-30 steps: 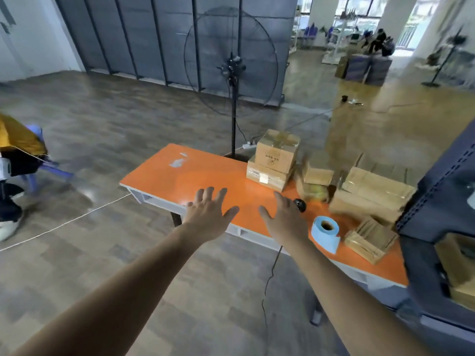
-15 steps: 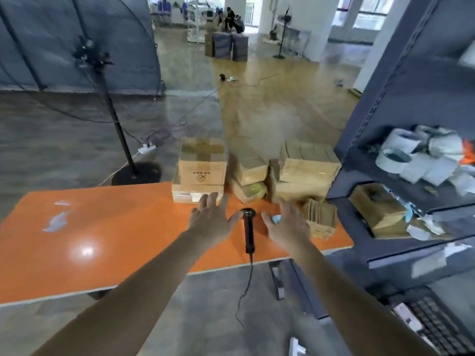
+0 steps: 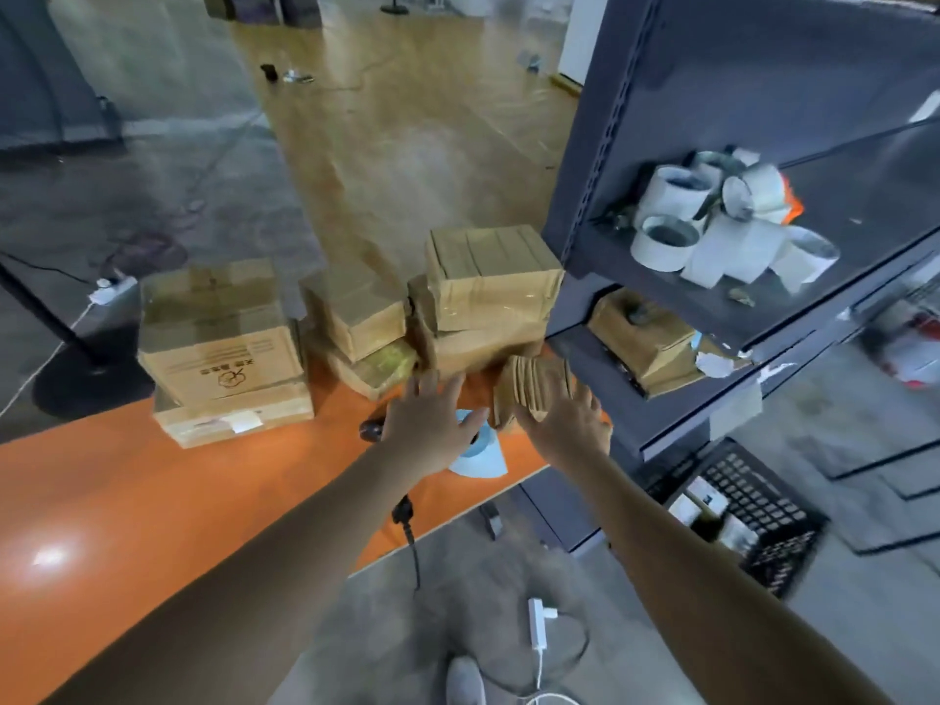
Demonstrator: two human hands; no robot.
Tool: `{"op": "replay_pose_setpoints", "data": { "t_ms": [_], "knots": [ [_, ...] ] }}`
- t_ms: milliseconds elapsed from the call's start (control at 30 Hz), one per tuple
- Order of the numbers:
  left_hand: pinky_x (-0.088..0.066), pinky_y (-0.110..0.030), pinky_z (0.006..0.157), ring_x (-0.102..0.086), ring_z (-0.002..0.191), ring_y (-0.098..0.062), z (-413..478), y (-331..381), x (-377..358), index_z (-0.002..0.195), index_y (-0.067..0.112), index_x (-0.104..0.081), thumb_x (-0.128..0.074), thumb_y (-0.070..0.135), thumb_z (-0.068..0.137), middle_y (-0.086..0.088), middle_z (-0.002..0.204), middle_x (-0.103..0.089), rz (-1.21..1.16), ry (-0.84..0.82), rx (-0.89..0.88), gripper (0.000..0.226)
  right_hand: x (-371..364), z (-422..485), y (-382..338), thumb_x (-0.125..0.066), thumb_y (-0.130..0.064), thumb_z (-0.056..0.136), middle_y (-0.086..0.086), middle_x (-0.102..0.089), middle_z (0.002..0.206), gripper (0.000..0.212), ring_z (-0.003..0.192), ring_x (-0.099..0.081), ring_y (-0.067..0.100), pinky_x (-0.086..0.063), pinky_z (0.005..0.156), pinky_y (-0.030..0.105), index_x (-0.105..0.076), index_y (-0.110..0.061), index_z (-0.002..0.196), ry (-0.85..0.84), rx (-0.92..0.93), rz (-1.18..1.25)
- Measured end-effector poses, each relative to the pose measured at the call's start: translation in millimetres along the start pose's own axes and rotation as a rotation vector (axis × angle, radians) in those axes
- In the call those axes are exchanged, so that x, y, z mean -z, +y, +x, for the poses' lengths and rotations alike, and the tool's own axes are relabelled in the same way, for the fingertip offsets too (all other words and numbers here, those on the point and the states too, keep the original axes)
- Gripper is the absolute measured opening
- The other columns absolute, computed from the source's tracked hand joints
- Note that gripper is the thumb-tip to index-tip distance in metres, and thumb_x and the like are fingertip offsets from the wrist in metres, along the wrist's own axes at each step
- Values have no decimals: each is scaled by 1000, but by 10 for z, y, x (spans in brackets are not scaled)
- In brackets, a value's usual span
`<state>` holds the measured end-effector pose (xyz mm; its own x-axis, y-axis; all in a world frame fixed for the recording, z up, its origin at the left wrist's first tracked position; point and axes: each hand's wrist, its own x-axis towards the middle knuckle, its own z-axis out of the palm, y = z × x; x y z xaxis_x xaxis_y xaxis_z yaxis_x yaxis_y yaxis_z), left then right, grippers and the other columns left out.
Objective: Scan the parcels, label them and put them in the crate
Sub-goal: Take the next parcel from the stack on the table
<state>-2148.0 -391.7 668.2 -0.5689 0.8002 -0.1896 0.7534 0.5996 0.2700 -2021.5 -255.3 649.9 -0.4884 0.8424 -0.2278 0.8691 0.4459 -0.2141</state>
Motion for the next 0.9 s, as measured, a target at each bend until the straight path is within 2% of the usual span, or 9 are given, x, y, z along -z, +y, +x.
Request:
{"op": "replay_pose_setpoints", "data": {
  "t_ms": [167,367,533,733,800,867,900],
  "knots": [
    [-31,-50,109,-15,143,-32,457,213,-193,151,26,-16,-27,63,95,-5,156,-16,21,-85,23,67,-183,514,125,-47,-78,81,13,-5,162,92,144,-20,37,-39,104,58,-9,-34,153,-114,-44,8],
    [-29,-52,111,-13,145,-31,704,197,-308,152,26,-15,-27,63,95,-6,158,-15,39,-105,47,69,-428,821,59,-51,-82,75,17,-1,161,104,139,-25,42,-42,101,58,-4,-32,153,-159,-46,-48],
    [-29,-50,112,-11,145,-30,735,49,-285,151,28,-15,-30,62,95,-7,157,-14,11,-107,63,67,-357,913,-2,-61,-65,78,19,-23,150,85,127,-35,41,-44,93,49,-27,-28,145,-113,-78,11],
    [-39,-47,105,-21,140,-29,673,-120,-56,150,25,-18,-46,54,93,-5,153,-20,-22,-34,-13,70,74,771,15,-52,-54,84,14,-33,144,70,127,-36,42,-40,97,49,-35,-22,144,-75,37,204],
    [-42,-46,100,-25,137,-30,611,-154,64,148,26,-19,-53,50,91,-6,150,-22,-25,0,-57,70,219,650,-31,-49,-51,84,10,-47,128,54,115,-48,36,-44,90,42,-49,-24,131,-95,57,321],
    [-43,-45,98,-27,136,-30,515,-207,192,145,32,-21,-60,45,88,-5,149,-24,-46,53,-101,70,306,512,-103,-48,-45,86,3,-60,93,28,82,-58,21,-45,63,25,-61,-25,101,-79,83,488],
    [-42,-46,99,-26,137,-31,461,-249,255,145,34,-20,-63,43,87,-5,149,-23,-68,75,-118,72,338,450,-148,-49,-40,88,-1,-56,73,22,63,-53,14,-37,50,21,-61,-22,83,-69,91,561]
  ]
}}
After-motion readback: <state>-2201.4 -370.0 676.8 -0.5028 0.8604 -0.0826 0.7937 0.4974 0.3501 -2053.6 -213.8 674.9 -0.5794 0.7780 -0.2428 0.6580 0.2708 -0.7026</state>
